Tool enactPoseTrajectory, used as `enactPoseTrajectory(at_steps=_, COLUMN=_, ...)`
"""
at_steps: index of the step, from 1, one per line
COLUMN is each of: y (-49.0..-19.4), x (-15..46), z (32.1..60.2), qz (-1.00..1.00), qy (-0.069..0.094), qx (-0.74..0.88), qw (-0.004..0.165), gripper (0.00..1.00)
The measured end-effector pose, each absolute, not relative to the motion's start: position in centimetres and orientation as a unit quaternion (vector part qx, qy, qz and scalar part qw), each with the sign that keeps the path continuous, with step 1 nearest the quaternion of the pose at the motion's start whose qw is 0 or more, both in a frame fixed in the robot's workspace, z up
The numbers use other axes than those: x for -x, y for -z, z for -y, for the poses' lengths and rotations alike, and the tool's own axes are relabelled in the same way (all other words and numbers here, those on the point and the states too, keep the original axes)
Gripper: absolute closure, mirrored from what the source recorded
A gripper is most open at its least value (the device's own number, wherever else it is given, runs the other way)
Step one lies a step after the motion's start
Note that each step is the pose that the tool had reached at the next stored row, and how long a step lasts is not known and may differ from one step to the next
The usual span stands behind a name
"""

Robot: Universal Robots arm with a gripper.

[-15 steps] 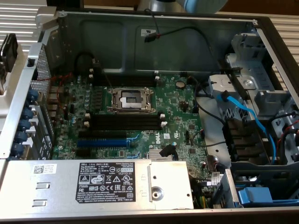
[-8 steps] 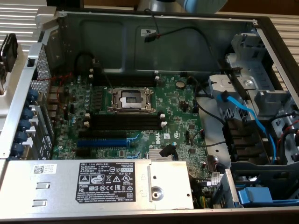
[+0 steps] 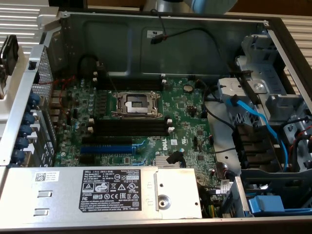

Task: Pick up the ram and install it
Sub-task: 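Pick up the ram and move it above insertion slot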

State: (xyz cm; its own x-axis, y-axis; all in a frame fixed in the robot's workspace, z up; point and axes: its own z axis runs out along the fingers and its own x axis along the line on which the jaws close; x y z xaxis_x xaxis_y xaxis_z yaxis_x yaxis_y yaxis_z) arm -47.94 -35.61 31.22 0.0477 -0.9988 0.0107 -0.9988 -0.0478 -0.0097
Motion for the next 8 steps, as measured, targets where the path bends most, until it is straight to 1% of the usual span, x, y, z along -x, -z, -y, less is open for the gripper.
enactPoseTrajectory(at_steps=8, y=-33.4, x=47.9, z=35.6, qz=0.695, qy=-0.013, qx=-0.719, qw=0.006, gripper=0.88)
